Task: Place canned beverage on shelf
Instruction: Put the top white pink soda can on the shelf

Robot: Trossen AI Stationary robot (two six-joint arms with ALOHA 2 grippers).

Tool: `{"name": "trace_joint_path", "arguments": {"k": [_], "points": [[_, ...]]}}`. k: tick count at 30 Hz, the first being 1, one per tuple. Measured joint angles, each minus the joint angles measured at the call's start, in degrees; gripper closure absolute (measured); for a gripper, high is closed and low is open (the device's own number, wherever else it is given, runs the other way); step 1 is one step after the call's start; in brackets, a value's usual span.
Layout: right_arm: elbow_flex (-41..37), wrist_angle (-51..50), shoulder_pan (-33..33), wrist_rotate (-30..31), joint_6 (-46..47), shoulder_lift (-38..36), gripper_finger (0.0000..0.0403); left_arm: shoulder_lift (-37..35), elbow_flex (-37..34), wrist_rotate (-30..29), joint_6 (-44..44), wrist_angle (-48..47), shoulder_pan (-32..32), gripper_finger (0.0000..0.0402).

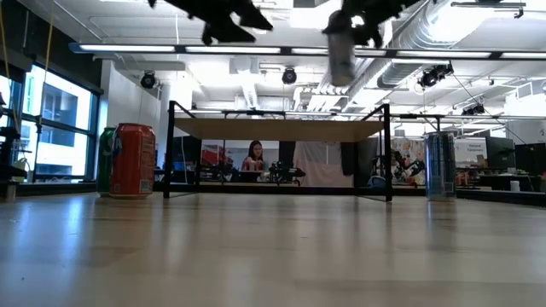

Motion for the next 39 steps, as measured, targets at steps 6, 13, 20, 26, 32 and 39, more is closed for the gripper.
{"name": "trace_joint_path", "arguments": {"k": [6, 13, 20, 26, 32, 39], "points": [[-6.65, 0.3, -2.48, -6.47, -2.04, -3.69, 0.017, -5.88, -0.02, 2.64, -3.47, 0.66, 0.07, 0.0142], [-12.81, 17.99, -9.52, -16.85, -4.08, -2.33, 0.017, -9.37, -0.02, 5.38, -7.54, 2.79, 0.01, 0.0142], [-11.19, 17.48, -16.08, -27.51, -6.57, 5.84, 0.017, -9.81, -0.02, 5.62, -10.64, 3.29, -0.01, 0.0142], [-8.88, 17.78, -17.76, -28.98, -9.32, 9.8, 0.017, -9.81, -0.02, 5.62, -11.06, 3.73, -0.01, 0.0142], [-8.55, 18.35, -20.34, -29.1, -10.82, 11.9, 0.0167, -9.81, -0.04, 5.62, -11.1, 3.73, -0.01, 0.0142], [-8.72, 19.64, -20.23, -30.05, -12.51, 12.37, 0.0163, -9.81, -0.06, 5.62, -10.97, 3.71, -0.01, 0.0142]]}}
